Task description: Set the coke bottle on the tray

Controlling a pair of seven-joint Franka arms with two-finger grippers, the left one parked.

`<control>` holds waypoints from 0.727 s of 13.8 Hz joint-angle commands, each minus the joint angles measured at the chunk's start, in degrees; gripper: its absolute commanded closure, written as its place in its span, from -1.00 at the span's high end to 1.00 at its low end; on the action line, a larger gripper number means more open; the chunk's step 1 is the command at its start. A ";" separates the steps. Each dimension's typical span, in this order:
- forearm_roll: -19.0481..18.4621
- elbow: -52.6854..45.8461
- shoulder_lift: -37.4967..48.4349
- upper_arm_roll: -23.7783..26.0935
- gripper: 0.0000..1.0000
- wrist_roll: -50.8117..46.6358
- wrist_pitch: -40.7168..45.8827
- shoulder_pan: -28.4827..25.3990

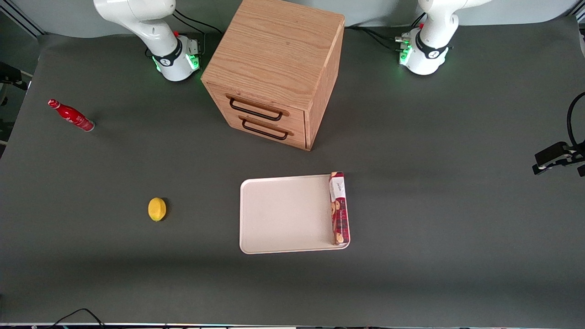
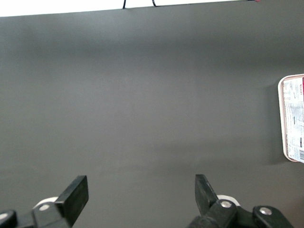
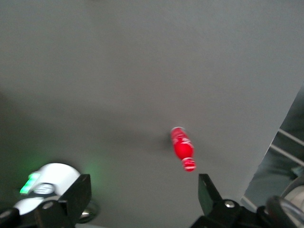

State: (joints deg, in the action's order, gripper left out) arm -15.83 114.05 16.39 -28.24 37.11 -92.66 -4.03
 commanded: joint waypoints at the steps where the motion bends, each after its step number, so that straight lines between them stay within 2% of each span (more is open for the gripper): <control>1: -2.36 12.74 2.77 -10.57 1.00 9.18 -13.73 -0.80; 2: -2.71 15.82 2.51 -13.13 1.00 10.86 -18.22 -0.71; 4: -6.12 20.93 2.07 -17.09 1.00 11.32 -24.91 -0.71; 10: -7.63 28.24 0.66 -25.36 1.00 14.57 -37.42 -1.06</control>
State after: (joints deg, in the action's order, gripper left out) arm -21.95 141.33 16.54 -51.75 50.34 -128.36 -4.17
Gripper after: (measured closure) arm 0.000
